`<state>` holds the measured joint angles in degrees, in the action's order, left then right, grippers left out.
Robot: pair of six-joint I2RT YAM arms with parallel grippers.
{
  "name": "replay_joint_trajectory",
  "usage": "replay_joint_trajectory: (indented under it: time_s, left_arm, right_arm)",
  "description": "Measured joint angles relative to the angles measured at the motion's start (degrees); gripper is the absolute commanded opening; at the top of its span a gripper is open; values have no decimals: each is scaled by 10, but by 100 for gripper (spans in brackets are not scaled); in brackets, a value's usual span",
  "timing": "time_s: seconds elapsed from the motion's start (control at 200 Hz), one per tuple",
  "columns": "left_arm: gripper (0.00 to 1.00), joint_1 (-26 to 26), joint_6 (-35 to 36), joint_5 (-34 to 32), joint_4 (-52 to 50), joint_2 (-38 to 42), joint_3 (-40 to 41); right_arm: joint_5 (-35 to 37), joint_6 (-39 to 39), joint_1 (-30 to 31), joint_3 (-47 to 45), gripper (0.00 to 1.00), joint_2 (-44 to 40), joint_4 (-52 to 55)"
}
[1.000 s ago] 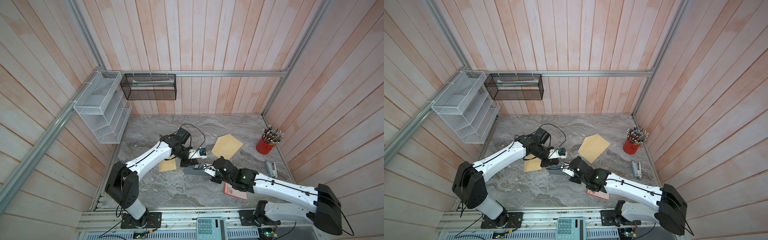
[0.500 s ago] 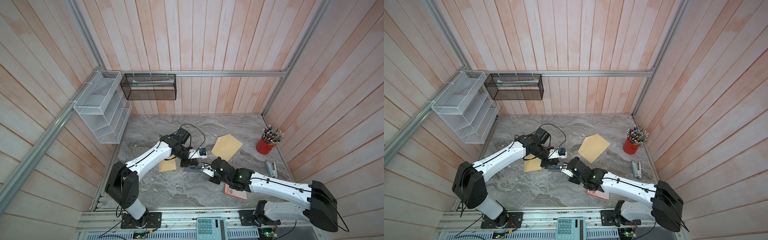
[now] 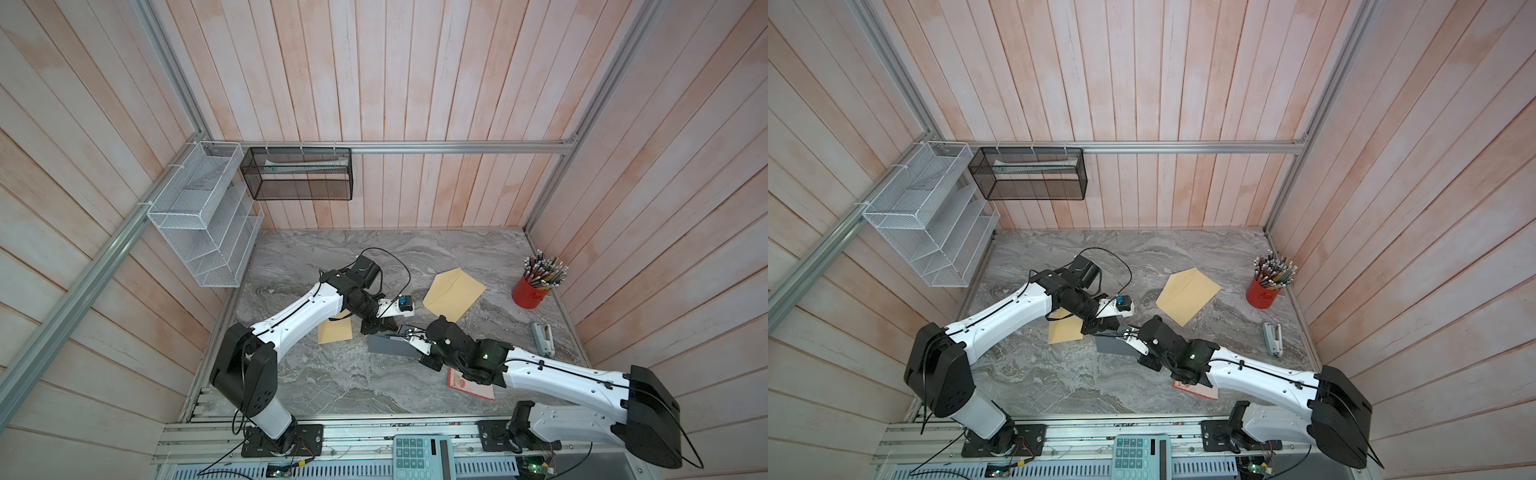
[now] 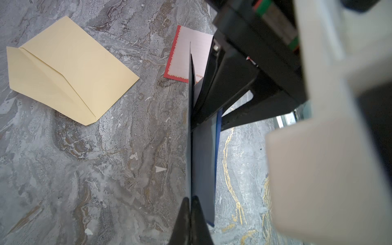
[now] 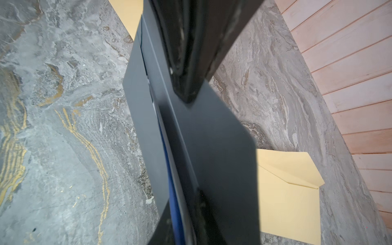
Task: Fold the letter paper in half and place it into the envelope
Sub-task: Place the letter paper in the envelope.
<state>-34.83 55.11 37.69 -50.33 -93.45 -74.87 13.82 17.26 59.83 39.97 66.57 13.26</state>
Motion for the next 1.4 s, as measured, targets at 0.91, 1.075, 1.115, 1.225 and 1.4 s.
replay_joint_trajectory:
  time_s: [0.91,1.075,1.115,1.225,1.4]
  left_arm:
    - [0,2,0,16,-4,-1,0]
    - [0,2,0,24,-5,-1,0]
    - [0,2,0,25,-5,-1,0]
    - [0,2,0,26,-5,-1,0]
    - [0,2,0,26,-5,-1,0]
  right_arm:
    - [4,-14,0,-1,12,29,-22]
    - [11,-26,-7,-2,13,37,-35]
    - [12,-28,-8,-2,13,40,-37]
    - [14,-36,-9,-3,14,47,-44]
    - [14,-50,-14,-8,21,49,-50]
